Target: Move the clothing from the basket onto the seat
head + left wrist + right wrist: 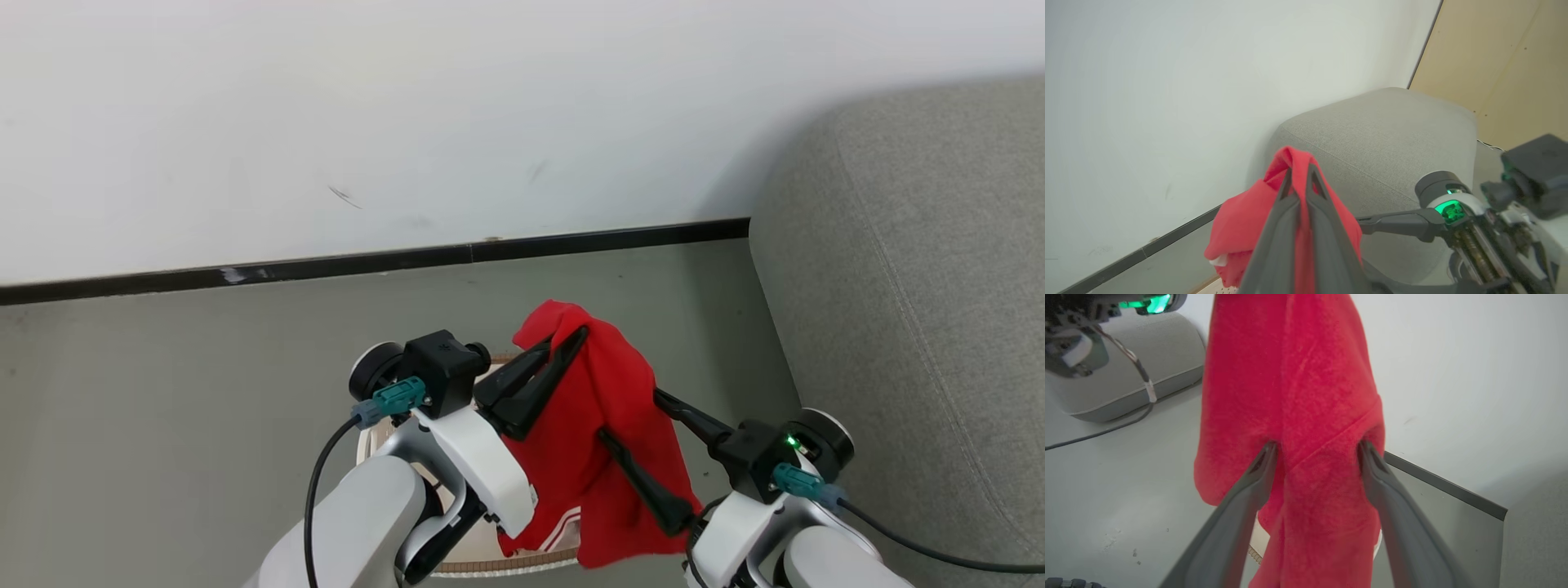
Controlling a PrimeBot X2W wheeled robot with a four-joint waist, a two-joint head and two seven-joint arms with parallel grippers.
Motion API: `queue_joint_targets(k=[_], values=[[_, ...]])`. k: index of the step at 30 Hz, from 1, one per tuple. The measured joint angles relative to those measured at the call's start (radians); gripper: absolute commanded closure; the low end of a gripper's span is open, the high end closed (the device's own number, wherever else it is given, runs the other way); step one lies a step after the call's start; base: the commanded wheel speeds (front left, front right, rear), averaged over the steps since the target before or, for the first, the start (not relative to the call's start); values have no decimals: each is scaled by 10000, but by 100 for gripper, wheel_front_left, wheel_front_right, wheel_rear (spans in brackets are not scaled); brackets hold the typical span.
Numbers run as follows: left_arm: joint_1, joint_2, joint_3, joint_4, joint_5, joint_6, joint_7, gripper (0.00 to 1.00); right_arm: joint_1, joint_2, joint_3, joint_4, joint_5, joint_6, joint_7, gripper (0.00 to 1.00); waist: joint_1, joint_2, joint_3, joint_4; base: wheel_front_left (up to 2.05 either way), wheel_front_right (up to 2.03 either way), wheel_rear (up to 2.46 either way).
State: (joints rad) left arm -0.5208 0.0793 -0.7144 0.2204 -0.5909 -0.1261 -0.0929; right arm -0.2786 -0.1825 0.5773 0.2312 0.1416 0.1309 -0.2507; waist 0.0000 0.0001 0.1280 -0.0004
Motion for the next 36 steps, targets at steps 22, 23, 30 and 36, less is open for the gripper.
queue_joint_targets(k=[22, 23, 30, 36], values=[[603, 520, -692, -2255, -2199, 0, 1296, 100, 346, -357, 136, -157, 0, 0, 0, 0, 0, 0, -715, 211, 0, 0, 0], [622, 562, -729, -2307, -2242, 0, 1377, 100, 346, -364, 219, -203, 4, 0, 0, 0, 0, 0, -727, 221, 0, 0, 0], [624, 844, -917, -2890, -2863, 2, 1743, 100, 336, -454, 548, -303, 259, 0, 0, 86, -1, 0, -734, 323, 0, 0, 0], [625, 1143, -888, -3101, -2905, 2, 1812, 84, 343, -320, 575, -318, 715, 0, 0, 100, 0, 0, -691, 357, 0, 0, 0]])
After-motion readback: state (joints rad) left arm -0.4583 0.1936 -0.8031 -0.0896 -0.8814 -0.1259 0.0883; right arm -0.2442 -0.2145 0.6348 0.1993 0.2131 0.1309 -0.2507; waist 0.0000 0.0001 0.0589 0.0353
